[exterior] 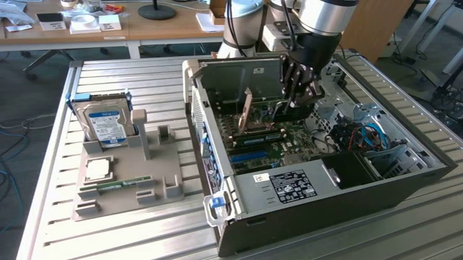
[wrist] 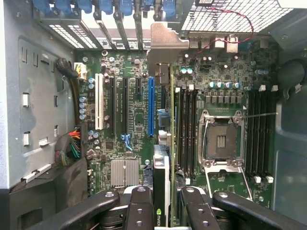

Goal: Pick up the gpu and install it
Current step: 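Insert the gpu into the slot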

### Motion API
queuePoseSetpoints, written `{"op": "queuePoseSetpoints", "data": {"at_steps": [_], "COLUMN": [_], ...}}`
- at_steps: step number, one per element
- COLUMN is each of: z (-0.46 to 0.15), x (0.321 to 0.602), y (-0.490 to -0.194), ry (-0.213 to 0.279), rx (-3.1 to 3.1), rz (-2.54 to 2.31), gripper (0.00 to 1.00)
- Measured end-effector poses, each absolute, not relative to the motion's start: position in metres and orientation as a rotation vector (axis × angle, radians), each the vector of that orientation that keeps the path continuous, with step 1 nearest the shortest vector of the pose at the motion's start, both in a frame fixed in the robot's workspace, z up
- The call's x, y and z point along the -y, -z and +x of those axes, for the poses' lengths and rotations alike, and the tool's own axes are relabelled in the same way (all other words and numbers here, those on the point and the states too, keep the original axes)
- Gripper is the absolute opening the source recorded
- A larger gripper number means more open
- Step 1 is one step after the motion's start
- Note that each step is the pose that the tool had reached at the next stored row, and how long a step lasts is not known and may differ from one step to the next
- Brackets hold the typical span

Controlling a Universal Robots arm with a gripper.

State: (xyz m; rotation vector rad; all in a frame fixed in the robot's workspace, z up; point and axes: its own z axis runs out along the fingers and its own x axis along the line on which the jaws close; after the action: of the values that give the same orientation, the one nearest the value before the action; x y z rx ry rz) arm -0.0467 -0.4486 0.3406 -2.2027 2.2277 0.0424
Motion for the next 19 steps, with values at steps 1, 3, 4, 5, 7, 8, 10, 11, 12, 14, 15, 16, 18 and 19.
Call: {"op": "queuePoseSetpoints", "data": {"at_steps": [1,3,4,5,7,8,10,11,12,14,15,16,18,19], "z": [-0.047,-0.047,-0.047,-0.047,-0.047,-0.047,-0.047,-0.047,-0.047,-0.047,-0.047,-0.047,-0.047,-0.047], "x": [0.449,0.449,0.449,0.449,0.449,0.449,0.449,0.449,0.449,0.449,0.449,0.449,0.449,0.449], "y": [-0.341,-0.341,-0.340,-0.339,-0.337,-0.336,-0.336,-0.336,-0.336,-0.336,-0.334,-0.333,-0.329,-0.329], "ry": [-0.042,-0.042,-0.042,-0.043,-0.043,-0.043,-0.043,-0.043,-0.043,-0.043,-0.043,-0.043,-0.043,-0.043], "rx": [-2.228,-2.228,-2.228,-2.227,-2.227,-2.227,-2.227,-2.228,-2.228,-2.227,-2.227,-2.227,-2.227,-2.227], "rz": [-2.203,-2.203,-2.203,-2.203,-2.203,-2.203,-2.203,-2.203,-2.203,-2.203,-2.202,-2.202,-2.203,-2.203], "gripper": [0.27,0.27,0.27,0.27,0.27,0.27,0.27,0.27,0.27,0.27,0.27,0.27,0.27,0.27]}}
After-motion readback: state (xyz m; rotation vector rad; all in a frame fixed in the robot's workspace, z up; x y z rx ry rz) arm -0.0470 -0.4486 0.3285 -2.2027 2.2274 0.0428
